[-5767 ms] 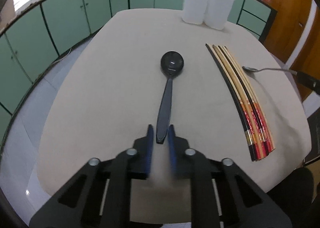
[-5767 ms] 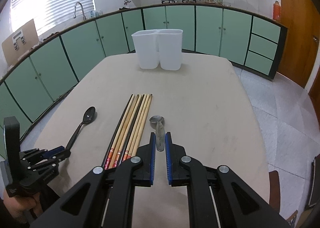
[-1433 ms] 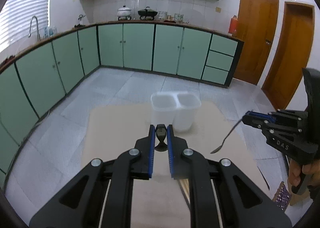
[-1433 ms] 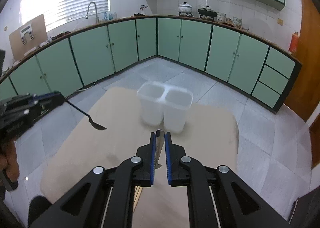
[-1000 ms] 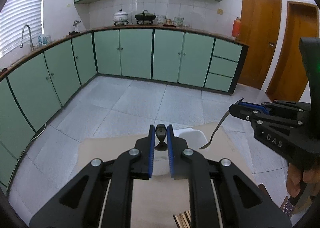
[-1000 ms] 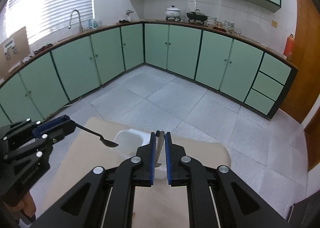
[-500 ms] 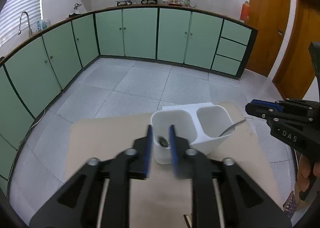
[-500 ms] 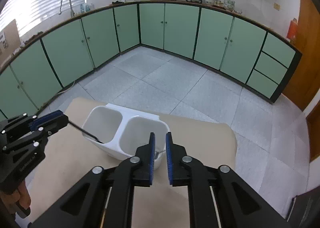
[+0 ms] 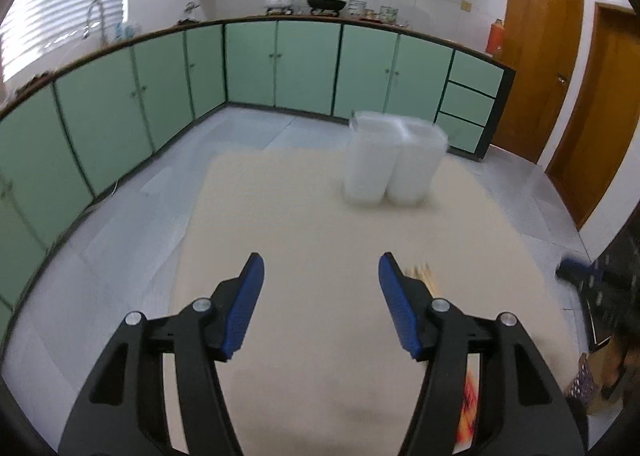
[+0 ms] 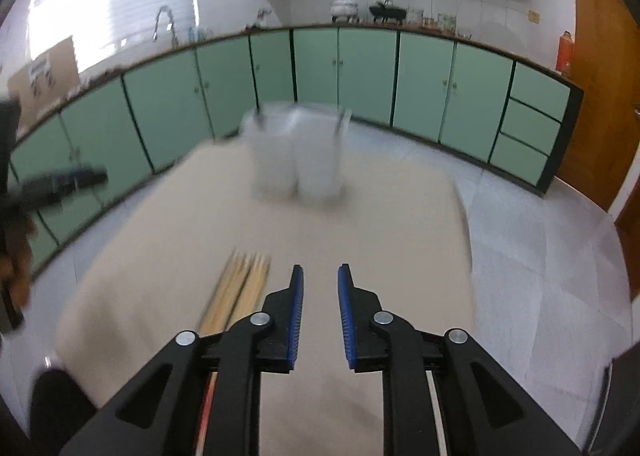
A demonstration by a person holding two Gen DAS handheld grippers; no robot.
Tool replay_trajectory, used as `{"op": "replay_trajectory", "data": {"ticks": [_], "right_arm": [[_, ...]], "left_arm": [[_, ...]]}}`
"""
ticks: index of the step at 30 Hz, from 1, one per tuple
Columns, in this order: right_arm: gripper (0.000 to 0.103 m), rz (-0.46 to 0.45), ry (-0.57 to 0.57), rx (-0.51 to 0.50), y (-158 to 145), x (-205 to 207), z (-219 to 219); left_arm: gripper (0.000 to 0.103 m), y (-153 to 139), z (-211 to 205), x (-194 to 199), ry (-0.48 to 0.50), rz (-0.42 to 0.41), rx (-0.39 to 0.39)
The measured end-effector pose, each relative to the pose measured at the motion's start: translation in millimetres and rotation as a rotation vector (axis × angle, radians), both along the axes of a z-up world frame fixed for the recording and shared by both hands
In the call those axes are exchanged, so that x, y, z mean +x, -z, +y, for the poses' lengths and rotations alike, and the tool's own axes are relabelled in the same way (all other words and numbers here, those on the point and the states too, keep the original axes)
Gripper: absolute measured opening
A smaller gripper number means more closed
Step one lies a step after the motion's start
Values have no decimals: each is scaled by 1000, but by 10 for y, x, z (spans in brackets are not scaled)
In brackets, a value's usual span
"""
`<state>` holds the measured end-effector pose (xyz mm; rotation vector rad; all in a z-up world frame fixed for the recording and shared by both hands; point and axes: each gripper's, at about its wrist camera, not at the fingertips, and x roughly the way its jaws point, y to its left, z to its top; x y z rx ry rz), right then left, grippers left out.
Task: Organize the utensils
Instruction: 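Move both tools back to the chopstick bundle on the table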
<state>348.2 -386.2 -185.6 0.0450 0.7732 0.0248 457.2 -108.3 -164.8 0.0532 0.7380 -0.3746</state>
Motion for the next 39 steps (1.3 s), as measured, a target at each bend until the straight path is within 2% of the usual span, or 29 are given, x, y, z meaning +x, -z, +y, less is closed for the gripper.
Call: {"op": "replay_trajectory", "data": {"ticks": [2, 6, 11, 17, 26, 33, 39], "right_arm": [[18, 27, -19, 8, 284, -337, 227], [18, 47, -81, -22, 593, -714, 621], [18, 60, -117, -22, 727, -776, 794], [18, 66, -126, -11, 840, -749, 817], [18, 57, -95, -29, 886, -706, 727], [17, 49, -98, -5, 881, -713, 642], [18, 54, -85, 33, 895, -700, 497]], "left_arm": [[64, 151, 133, -303, -14, -1, -11], [67, 441, 209, -899, -1, -20, 0], [67, 826, 153, -1245, 24, 74, -12], [67, 895, 127, -1389, 31, 51, 1], [67, 1128, -53, -1457, 82, 94, 27], [67, 1267, -399, -1494, 153, 103, 92], [67, 1292, -590, -1445, 165, 97, 115]]}}
